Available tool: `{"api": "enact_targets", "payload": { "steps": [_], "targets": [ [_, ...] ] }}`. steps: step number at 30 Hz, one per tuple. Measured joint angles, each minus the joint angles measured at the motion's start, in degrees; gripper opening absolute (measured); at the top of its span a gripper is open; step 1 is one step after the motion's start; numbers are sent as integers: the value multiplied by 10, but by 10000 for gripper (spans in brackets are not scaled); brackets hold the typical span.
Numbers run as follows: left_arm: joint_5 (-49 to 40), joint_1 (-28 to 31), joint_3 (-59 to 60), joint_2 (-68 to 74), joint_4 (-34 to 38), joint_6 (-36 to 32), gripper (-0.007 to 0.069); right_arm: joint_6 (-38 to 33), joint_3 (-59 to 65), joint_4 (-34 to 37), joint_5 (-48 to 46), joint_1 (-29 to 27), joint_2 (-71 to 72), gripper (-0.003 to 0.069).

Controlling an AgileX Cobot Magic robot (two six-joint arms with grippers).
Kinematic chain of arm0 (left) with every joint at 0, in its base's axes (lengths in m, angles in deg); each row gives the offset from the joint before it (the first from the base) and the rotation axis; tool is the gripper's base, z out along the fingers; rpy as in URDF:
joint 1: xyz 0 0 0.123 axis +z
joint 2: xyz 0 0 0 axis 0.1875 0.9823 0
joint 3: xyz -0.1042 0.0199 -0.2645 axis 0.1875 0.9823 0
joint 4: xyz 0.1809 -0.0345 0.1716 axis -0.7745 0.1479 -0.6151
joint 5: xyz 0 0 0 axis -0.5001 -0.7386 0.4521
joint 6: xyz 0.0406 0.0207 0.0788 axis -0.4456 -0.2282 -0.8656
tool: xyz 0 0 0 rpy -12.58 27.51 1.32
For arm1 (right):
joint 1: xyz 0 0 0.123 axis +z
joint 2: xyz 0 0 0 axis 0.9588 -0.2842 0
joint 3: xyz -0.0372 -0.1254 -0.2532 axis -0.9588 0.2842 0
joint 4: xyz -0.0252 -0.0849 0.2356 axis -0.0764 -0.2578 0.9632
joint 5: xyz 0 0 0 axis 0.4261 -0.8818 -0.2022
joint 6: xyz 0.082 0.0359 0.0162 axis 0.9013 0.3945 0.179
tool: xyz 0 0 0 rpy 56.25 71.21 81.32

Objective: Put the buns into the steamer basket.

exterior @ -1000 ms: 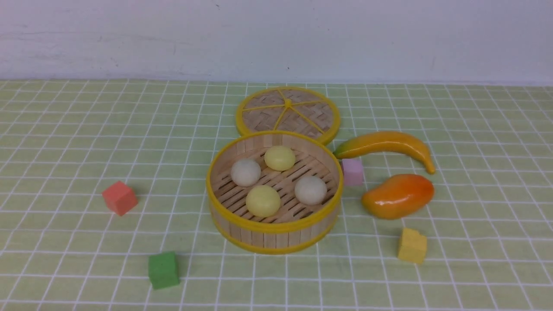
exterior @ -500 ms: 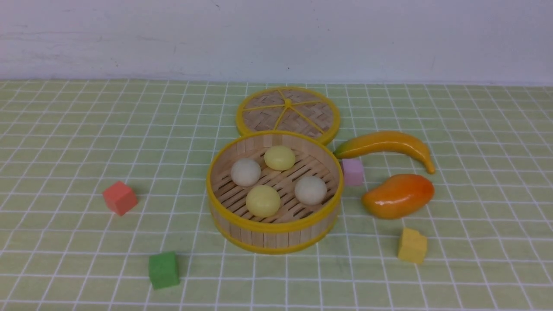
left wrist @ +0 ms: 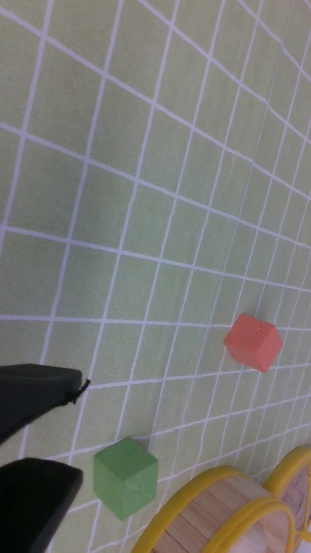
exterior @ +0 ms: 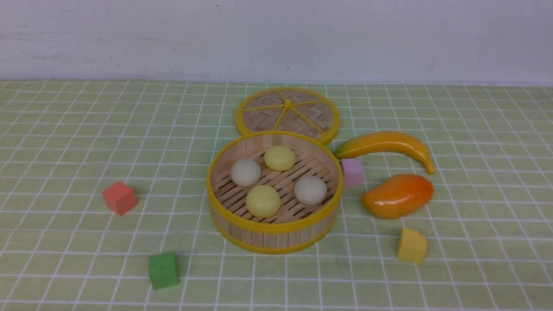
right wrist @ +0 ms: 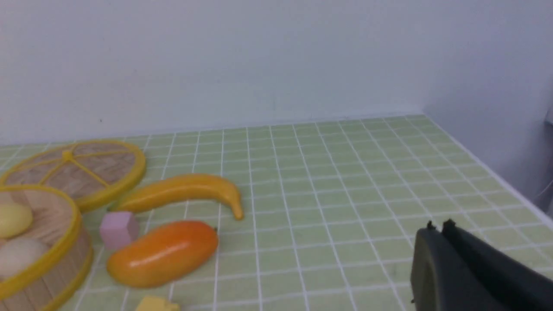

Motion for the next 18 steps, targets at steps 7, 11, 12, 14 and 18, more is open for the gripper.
{"api": "enact_targets", "payload": {
  "steps": [7, 11, 12, 14, 18],
  "targets": [
    [0, 0, 0, 0, 0, 0, 238, 0, 166, 20, 2, -1, 30, 9],
    [0, 0, 0, 0, 0, 0, 238, 0, 167, 37, 11, 0, 30, 14],
    [0, 0, 0, 0, 0, 0, 238, 0, 167, 37, 11, 5, 30, 15],
    [0, 0, 0, 0, 0, 0, 238, 0, 167, 39, 12, 18, 30, 18],
    [0, 0, 0, 0, 0, 0, 238, 0, 168, 42, 14, 28, 30, 22]
  ]
}}
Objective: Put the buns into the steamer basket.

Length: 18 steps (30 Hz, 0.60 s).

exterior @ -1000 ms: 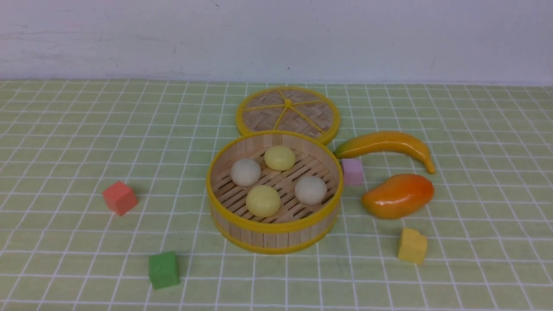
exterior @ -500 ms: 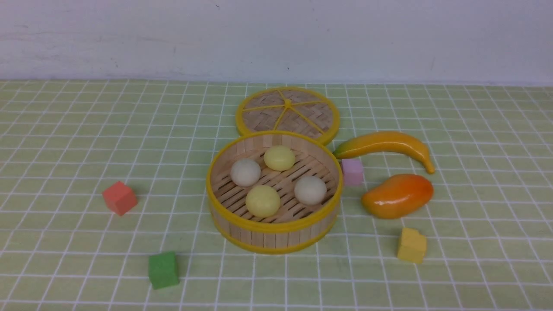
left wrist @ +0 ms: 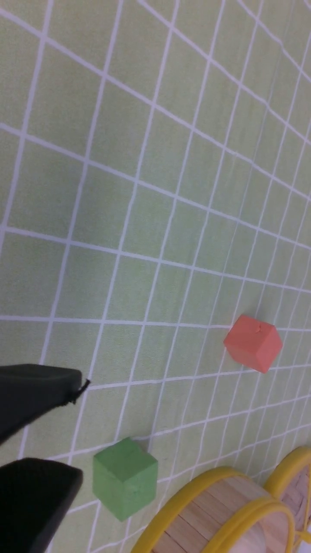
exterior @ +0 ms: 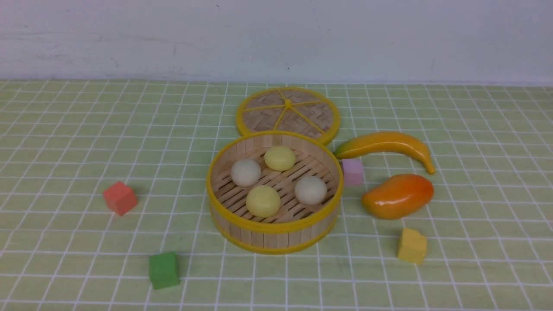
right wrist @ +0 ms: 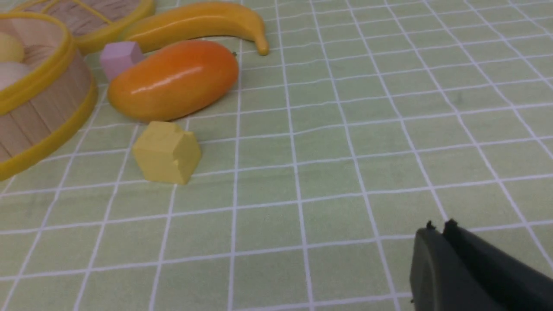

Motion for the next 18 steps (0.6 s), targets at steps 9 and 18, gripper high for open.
{"api": "enact_targets", "payload": {
  "steps": [9, 18],
  "targets": [
    [0, 0, 0, 0, 0, 0, 238, 0, 0, 2, 1, -6, 0, 33],
    [0, 0, 0, 0, 0, 0, 238, 0, 1, 3, 3, -6, 0, 34]
  ]
}}
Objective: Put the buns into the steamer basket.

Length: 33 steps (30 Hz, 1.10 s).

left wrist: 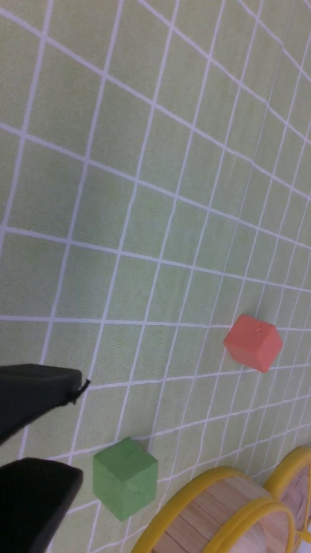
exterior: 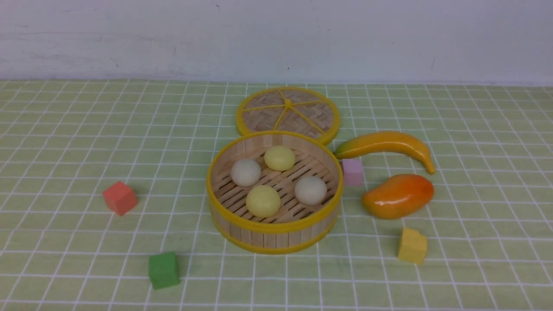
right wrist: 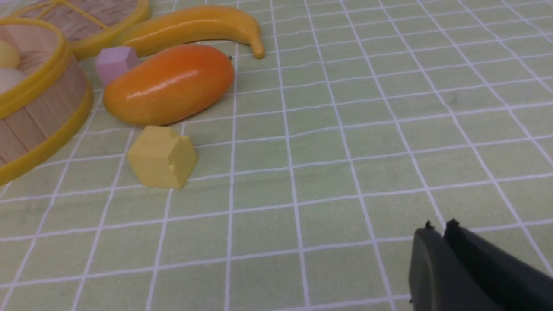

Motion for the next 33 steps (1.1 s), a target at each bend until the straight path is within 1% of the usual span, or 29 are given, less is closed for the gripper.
{"api": "enact_targets", "payload": {
  "steps": [33],
  "targets": [
    [0, 0, 0, 0, 0, 0, 237, 0, 0, 0, 1, 0, 0, 81]
  ]
}}
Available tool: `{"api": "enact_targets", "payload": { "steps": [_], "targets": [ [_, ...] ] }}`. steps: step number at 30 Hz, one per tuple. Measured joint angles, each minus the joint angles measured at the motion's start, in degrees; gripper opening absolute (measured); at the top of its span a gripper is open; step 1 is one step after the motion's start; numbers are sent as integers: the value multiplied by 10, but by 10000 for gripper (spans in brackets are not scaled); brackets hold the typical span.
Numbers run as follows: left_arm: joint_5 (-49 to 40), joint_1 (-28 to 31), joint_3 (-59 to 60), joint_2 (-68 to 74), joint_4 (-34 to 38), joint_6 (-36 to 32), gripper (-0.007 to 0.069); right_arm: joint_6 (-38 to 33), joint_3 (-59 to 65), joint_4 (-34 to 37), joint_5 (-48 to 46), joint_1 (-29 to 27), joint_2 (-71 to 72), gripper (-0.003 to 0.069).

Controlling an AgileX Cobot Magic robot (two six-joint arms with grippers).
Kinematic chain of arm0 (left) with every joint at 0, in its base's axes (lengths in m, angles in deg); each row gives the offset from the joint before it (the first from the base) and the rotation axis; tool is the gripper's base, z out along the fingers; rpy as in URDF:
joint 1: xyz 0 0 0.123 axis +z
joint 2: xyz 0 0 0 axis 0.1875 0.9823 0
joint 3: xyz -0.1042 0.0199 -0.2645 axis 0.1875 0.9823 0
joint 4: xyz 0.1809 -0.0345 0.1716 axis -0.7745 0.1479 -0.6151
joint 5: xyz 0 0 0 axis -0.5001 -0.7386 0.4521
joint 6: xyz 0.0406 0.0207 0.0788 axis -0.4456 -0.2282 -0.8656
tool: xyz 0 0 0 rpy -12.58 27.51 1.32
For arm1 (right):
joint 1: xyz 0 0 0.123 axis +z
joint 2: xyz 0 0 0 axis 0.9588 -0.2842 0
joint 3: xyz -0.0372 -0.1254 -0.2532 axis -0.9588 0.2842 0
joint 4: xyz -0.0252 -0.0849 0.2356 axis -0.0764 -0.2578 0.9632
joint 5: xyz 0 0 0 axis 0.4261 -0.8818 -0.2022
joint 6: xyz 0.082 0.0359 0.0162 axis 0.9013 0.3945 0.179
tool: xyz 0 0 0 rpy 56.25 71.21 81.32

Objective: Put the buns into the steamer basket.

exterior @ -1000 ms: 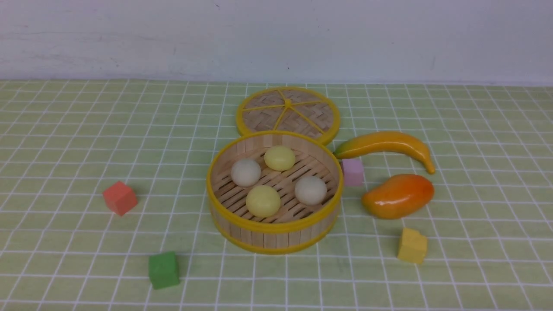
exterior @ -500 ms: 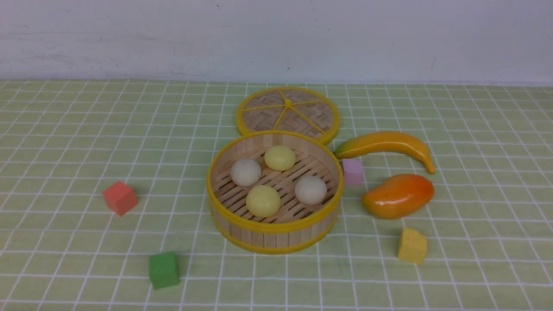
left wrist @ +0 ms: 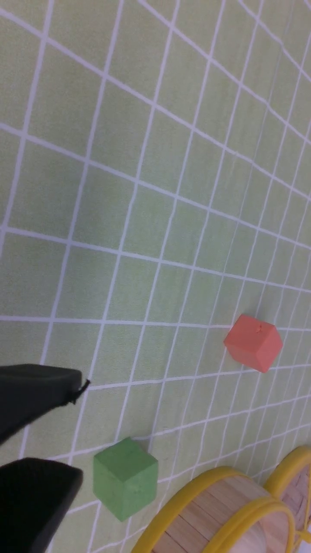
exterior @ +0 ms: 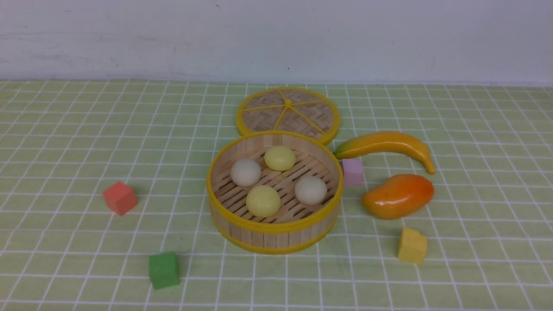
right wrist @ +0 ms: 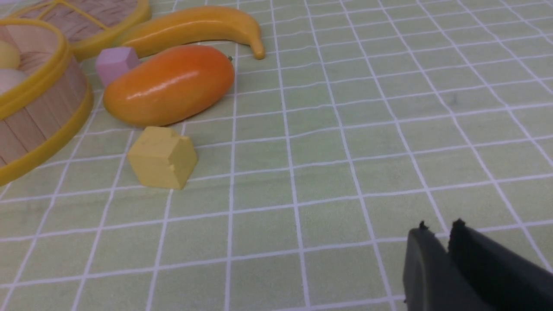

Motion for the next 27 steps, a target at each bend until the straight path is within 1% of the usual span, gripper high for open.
{"api": "enact_targets", "payload": {
  "steps": [27],
  "targets": [
    [0, 0, 0, 0, 0, 0, 238, 0, 0, -1, 0, 0, 0, 107]
  ]
}}
